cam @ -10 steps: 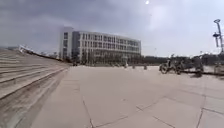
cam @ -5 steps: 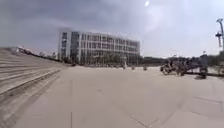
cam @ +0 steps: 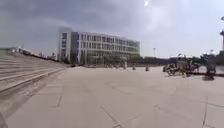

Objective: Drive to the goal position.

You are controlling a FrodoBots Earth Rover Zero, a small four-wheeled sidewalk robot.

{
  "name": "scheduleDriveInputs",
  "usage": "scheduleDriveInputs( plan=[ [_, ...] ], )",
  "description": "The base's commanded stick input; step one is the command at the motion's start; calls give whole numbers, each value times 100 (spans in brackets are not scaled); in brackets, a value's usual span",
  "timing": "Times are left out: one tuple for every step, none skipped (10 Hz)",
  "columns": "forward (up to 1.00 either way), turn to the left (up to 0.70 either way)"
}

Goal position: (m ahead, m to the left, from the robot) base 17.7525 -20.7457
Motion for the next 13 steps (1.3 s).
scheduleDriveInputs(
  plan=[
    [100, 0],
    [100, 0],
    [100, 0],
    [100, 0],
    [100, 0],
    [100, 0],
    [100, 0],
    [100, 0],
    [100, 0],
    [100, 0],
    [100, 0],
    [100, 0],
    [100, 0]
  ],
)
